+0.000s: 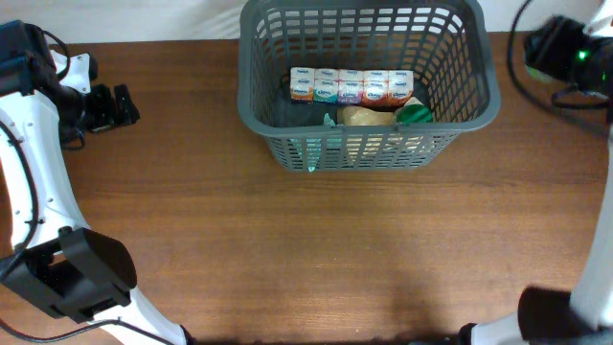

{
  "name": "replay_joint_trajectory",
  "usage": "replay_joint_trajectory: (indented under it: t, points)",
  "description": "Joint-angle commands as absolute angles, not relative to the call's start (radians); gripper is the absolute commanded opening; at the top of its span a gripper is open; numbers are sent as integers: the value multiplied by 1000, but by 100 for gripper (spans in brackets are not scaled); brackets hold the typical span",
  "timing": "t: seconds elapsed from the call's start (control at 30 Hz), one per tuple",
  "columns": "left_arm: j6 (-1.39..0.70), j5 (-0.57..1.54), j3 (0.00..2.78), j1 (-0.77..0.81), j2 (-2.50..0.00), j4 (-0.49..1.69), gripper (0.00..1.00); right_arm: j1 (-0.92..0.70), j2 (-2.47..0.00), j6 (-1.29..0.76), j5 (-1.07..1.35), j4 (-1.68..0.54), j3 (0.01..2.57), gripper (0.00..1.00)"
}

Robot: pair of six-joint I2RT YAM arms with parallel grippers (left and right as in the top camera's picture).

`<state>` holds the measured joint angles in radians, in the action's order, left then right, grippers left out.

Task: Pack container
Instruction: 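Lift the tuna can into the basket and release it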

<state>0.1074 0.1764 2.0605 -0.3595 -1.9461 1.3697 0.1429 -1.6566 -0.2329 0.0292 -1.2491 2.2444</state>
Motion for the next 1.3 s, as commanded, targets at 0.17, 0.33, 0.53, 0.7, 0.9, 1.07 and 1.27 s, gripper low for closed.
replay_joint_trajectory:
  t: [0.17, 0.33, 0.53, 0.7, 0.9, 1.07, 1.27]
  points:
    - [98, 187, 2057, -363, -1951, 1370, 99, -159, -1646, -29, 131, -1182, 2241, 4]
    - [98, 187, 2057, -363, -1951, 1370, 99, -229, -1830, 4, 133, -1093, 2195, 4]
    - [98, 187, 2057, -363, -1951, 1370, 99, -252, -2060, 0, 204, -1093, 2195, 4]
    - [98, 187, 2057, -363, -1951, 1370, 99, -255, -2220, -8, 203, -1159, 2195, 4]
    - [98, 187, 2057, -363, -1951, 1370, 99, -258, -2251, -8, 203, -1193, 2195, 65]
    - [98, 187, 2057, -363, -1951, 1370, 99, -252, -2230, -8, 203, -1204, 2216, 99]
    - [98, 187, 2057, -363, -1951, 1370, 99, -251, -2127, -7, 199, -1322, 2478, 99]
